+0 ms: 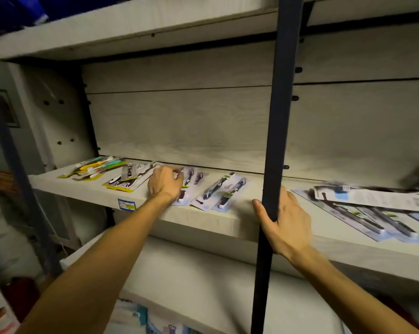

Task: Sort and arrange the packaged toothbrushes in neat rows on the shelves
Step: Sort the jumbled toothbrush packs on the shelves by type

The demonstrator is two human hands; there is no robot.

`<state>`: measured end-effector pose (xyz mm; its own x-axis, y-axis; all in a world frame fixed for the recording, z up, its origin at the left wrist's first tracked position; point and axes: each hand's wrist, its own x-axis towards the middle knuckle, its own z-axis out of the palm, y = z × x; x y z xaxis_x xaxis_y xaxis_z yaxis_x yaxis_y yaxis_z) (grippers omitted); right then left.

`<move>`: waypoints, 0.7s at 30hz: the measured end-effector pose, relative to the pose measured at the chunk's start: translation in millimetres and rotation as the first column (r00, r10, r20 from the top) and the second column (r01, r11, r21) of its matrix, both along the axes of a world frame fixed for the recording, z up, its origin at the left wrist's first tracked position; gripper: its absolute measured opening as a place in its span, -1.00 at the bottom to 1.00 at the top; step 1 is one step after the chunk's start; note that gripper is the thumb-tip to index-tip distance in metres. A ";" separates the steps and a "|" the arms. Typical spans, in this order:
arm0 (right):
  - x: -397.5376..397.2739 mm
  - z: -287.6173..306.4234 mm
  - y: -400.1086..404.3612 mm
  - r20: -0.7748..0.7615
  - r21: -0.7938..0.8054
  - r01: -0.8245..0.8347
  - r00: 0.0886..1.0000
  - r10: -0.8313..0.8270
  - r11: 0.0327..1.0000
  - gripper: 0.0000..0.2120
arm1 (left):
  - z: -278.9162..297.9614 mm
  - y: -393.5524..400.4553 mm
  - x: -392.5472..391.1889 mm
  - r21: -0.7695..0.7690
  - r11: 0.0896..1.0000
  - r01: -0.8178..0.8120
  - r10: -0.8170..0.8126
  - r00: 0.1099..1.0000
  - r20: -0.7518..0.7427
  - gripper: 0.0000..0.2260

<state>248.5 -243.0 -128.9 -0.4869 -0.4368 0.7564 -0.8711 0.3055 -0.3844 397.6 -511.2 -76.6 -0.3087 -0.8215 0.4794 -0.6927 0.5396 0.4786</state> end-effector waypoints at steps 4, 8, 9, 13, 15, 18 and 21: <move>2.1 0.5 0.9 0.002 0.008 -0.001 1.000 0.001 1.000 -0.50 | -7.0 11.9 1.4 -0.166 0.983 0.073 -0.067 0.997 0.040 -0.73; 3.8 1.4 2.7 0.031 0.035 -0.015 0.999 0.013 0.999 -0.52 | -13.0 41.0 4.9 -0.217 0.949 0.230 -0.187 0.962 0.201 -0.56; 4.1 2.3 3.4 0.042 0.050 -0.017 0.999 0.015 0.999 -0.49 | -14.0 49.5 5.4 -0.211 0.946 0.244 -0.195 0.954 0.229 -0.52; 4.3 3.6 8.0 0.071 0.096 -0.032 0.997 0.025 0.995 -0.41 | -19.6 83.2 9.5 -0.227 0.926 0.301 -0.226 0.925 0.306 -0.44; 4.7 6.5 10.0 0.096 0.123 -0.067 0.994 0.056 0.990 -0.38 | -21.6 102.4 13.1 -0.239 0.917 0.320 -0.235 0.916 0.324 -0.42; 2.2 12.3 19.7 0.124 0.176 -0.179 0.980 0.158 0.968 -0.31 | -24.2 135.5 17.5 -0.310 0.875 0.371 -0.274 0.909 0.314 -0.45; -7.4 15.0 43.3 0.091 0.238 -0.177 0.983 0.160 0.955 -0.21 | -25.1 168.0 20.0 -0.435 0.798 0.418 -0.315 0.904 0.291 -0.57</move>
<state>241.1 -199.8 -113.9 -0.4381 -0.6842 0.5830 -0.8917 0.2488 -0.3781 417.6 -343.2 -101.7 -0.6676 -0.3119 0.6760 -0.4461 0.8945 -0.0278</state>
